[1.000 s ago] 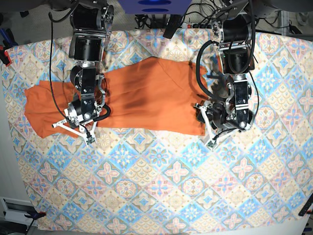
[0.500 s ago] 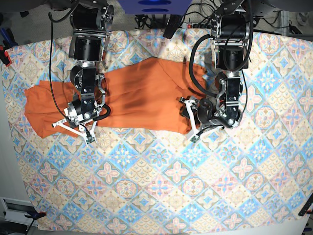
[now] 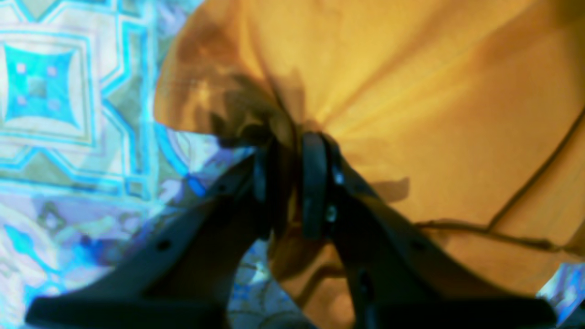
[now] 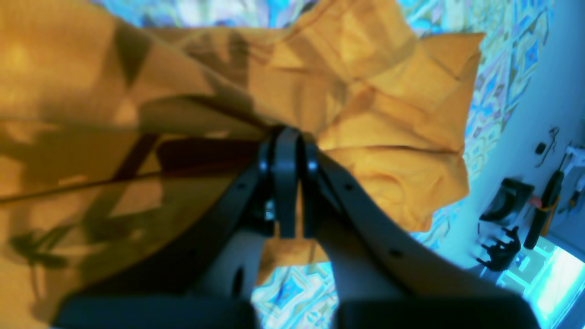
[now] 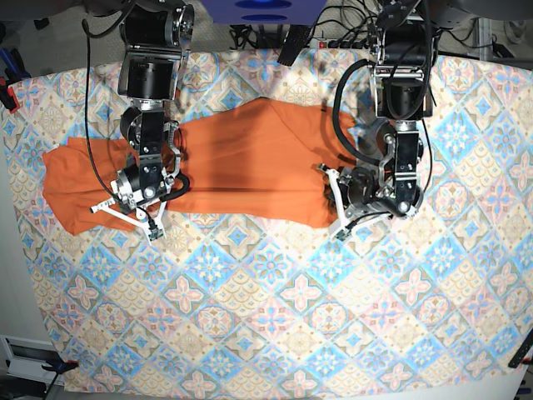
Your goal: Fold the T-shirt properly
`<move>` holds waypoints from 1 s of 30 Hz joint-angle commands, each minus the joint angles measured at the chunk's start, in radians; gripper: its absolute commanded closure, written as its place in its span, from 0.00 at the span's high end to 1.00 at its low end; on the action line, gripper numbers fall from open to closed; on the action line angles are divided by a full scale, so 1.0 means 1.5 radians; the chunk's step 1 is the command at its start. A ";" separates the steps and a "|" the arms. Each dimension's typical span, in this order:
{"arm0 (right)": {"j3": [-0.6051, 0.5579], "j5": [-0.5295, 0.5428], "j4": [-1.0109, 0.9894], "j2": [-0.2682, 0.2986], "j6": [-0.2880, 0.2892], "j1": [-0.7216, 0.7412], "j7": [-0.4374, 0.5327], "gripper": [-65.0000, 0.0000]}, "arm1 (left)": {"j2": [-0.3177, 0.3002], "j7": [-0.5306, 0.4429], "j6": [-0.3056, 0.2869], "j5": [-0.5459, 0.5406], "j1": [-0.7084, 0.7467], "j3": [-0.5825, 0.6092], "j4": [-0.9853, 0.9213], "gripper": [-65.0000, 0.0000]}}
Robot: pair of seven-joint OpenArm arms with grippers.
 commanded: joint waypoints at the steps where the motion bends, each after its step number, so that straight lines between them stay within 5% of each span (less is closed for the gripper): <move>1: 0.003 -0.011 0.015 0.003 -0.003 0.014 0.001 0.00 | -0.002 -0.003 -0.001 -0.015 -0.008 0.000 0.029 0.13; 11: 0.004 -0.011 0.112 0.003 -0.003 -0.005 -0.005 0.00 | -0.047 0.003 -0.001 -0.110 0.041 0.061 0.202 0.13; 19: 0.004 -0.011 0.160 0.003 -0.003 -0.045 -0.022 0.00 | -0.098 -0.002 -0.001 -0.112 0.078 0.147 0.240 0.13; 30: 0.043 -0.011 0.269 0.000 -0.003 -0.150 -0.023 0.00 | -0.148 -0.003 -0.001 -0.112 0.113 0.149 0.286 0.13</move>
